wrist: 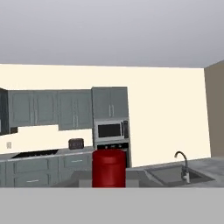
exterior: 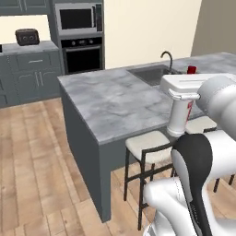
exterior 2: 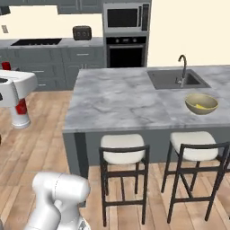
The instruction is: There is a bowl on the dining counter. Grab a lemon wedge from the fridge and place it in the bowl. Then get the liquor bottle and glass cup from the cabinet and place them next to the bowl.
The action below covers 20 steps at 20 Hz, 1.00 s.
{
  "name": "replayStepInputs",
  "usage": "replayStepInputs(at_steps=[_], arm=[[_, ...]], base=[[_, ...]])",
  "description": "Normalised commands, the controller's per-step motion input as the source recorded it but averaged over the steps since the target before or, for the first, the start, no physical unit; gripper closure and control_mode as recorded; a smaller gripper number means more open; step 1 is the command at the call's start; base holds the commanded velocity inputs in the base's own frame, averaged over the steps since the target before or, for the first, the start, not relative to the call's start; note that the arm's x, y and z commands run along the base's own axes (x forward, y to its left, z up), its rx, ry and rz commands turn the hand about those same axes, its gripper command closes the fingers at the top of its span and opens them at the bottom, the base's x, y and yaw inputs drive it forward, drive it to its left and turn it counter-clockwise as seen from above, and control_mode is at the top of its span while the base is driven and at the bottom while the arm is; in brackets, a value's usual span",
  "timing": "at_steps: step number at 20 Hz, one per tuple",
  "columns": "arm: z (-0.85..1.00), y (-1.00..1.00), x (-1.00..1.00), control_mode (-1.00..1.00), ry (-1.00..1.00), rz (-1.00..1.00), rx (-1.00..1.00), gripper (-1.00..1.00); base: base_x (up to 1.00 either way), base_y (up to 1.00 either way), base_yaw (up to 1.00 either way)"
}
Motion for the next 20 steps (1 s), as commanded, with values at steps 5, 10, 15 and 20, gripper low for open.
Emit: replayStepInputs(at_steps=[5,10,15,20], arm=[[0.00,0.00,0.00,1.00,0.00,0.00,0.00,1.00],[0.00,0.00,0.00,1.00,0.00,0.00,0.00,1.00],[0.00,0.00,0.00,1.00,0.00,0.00,0.00,1.00],[0.00,0.00,0.00,1.00,0.00,0.00,0.00,1.00]], base=[[0.07,-1.00,0.01],[0.18,-0.95,0.05],[0.40,-0.80,0.13],[0.54,-0.76,0.19]])
